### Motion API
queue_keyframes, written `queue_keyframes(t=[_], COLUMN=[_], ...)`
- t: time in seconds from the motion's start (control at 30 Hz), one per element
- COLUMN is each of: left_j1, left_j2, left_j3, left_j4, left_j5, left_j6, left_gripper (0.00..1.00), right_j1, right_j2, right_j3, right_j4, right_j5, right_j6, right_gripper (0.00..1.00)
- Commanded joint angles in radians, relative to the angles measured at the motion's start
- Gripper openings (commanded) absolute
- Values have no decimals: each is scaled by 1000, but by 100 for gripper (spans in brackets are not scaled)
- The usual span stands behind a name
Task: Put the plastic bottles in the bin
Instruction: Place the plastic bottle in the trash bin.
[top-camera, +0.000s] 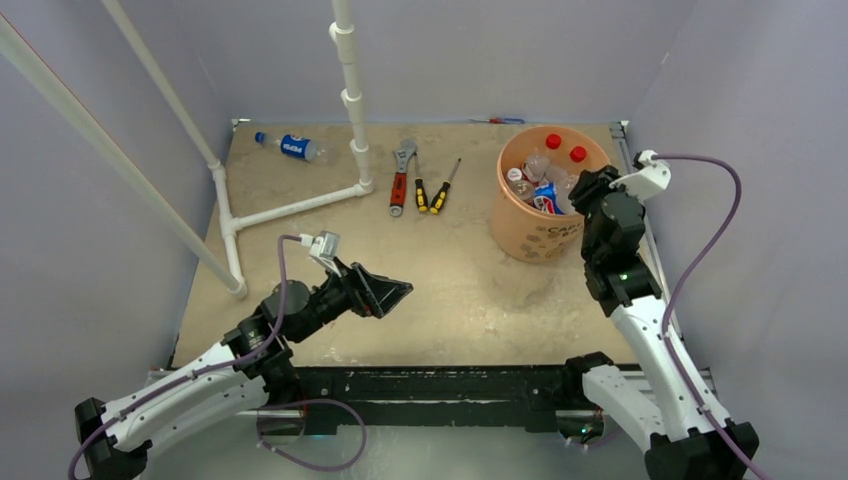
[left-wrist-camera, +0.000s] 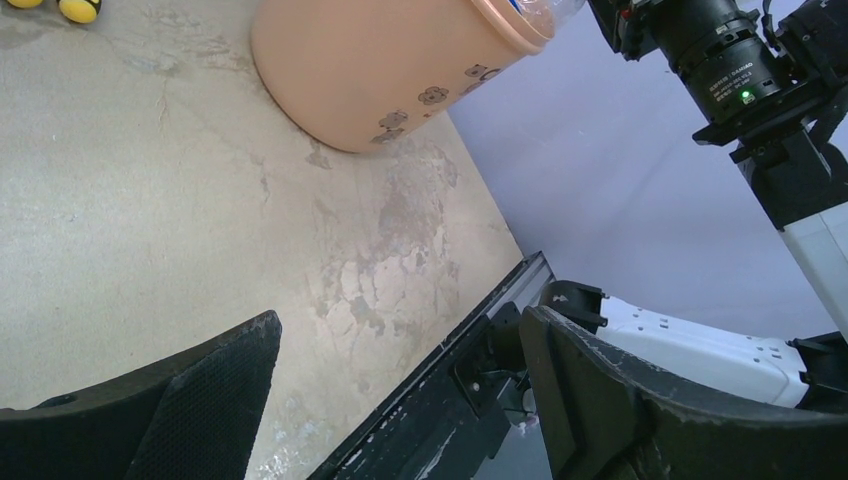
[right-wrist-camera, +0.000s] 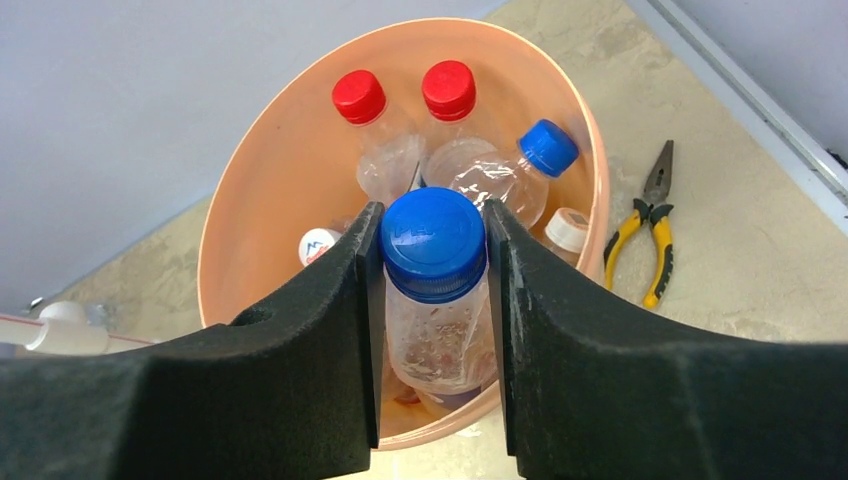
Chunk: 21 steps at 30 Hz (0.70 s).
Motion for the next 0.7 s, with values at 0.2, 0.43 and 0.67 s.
queue_keyframes(t=[0.2, 0.43, 0.67], left_j1=[5, 5, 5], left_j2=[8, 22, -11], left_j3=[13, 14, 7], left_j4=[52, 61, 38], left_j5=[6, 13, -10], left_j6=[1, -2, -2], left_gripper=[89, 89, 89], right_j1=[12, 12, 11], right_j2=[-26, -12, -43], right_j3=[88, 107, 159], right_j4=[-263, -255, -221], right_j5=[-121, -130, -161], right_j6=[22, 39, 54], right_gripper=[53, 38, 24])
